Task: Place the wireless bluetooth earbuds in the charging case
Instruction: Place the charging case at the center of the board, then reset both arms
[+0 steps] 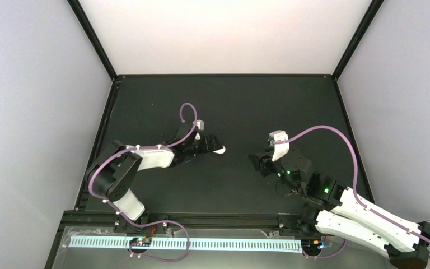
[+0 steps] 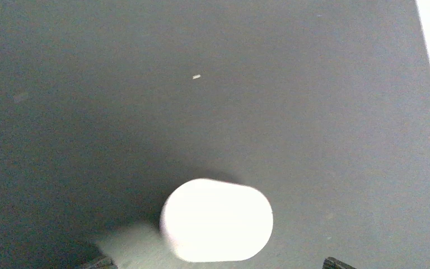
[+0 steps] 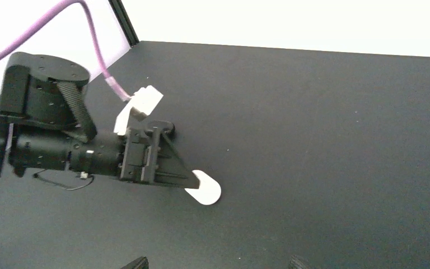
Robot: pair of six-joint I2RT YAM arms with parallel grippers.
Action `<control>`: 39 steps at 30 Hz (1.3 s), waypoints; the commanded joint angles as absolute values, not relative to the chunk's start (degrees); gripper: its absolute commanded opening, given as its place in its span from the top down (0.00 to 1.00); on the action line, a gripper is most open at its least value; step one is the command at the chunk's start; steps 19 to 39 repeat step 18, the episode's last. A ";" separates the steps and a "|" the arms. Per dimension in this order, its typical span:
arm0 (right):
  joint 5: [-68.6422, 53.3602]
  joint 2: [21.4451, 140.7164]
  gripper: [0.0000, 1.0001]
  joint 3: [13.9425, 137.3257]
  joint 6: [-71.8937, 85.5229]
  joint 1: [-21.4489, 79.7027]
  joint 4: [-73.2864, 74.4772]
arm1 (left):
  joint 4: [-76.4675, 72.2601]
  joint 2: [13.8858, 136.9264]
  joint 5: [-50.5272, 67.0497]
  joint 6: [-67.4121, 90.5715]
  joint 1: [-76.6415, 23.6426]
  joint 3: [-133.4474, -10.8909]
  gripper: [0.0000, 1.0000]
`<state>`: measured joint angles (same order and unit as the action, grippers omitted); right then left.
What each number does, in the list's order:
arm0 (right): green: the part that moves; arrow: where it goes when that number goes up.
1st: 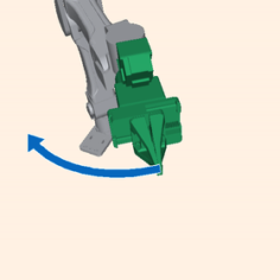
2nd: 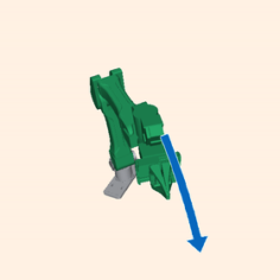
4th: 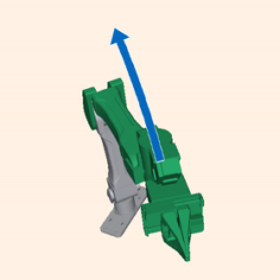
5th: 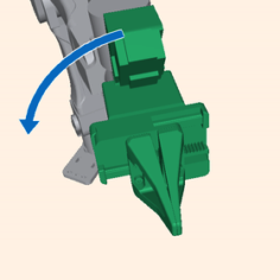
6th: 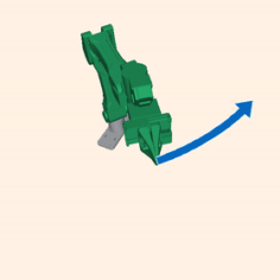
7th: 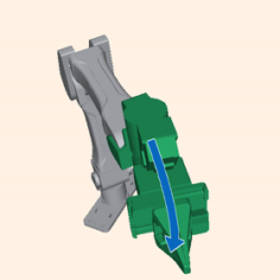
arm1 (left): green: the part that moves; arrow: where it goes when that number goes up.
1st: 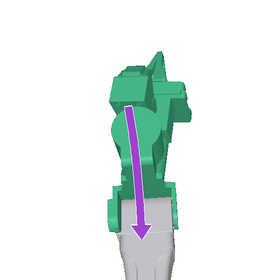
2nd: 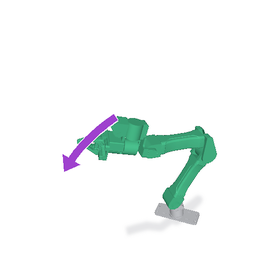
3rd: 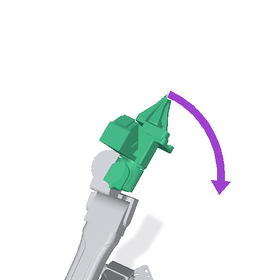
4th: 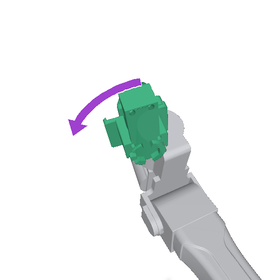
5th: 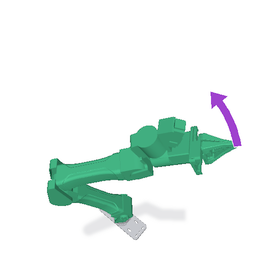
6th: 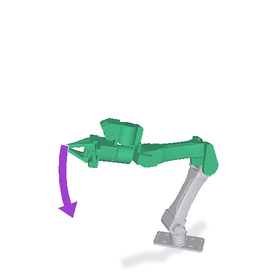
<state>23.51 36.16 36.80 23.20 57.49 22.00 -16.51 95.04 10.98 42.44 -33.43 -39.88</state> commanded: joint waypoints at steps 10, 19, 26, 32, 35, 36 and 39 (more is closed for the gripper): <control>30.28 34.12 0.01 36.88 25.13 57.30 20.19 | 19.95 66.03 -10.08 43.28 -33.52 -40.51 0.01; 35.85 34.25 0.00 36.35 27.10 57.26 19.21 | 23.86 52.55 -16.23 39.26 -33.66 -39.58 0.01; 35.85 34.25 0.00 36.35 27.10 57.26 19.21 | 23.86 52.55 -16.23 39.26 -33.66 -39.58 0.01; 35.85 34.25 0.00 36.35 27.10 57.26 19.21 | 23.86 52.55 -16.23 39.26 -33.66 -39.58 0.01; 35.85 34.25 0.00 36.35 27.10 57.26 19.21 | 23.86 52.55 -16.23 39.26 -33.66 -39.58 0.01; 35.85 34.25 0.00 36.35 27.10 57.26 19.21 | 23.86 52.55 -16.23 39.26 -33.66 -39.58 0.01; 35.85 34.25 0.00 36.35 27.10 57.26 19.21 | 23.86 52.55 -16.23 39.26 -33.66 -39.58 0.01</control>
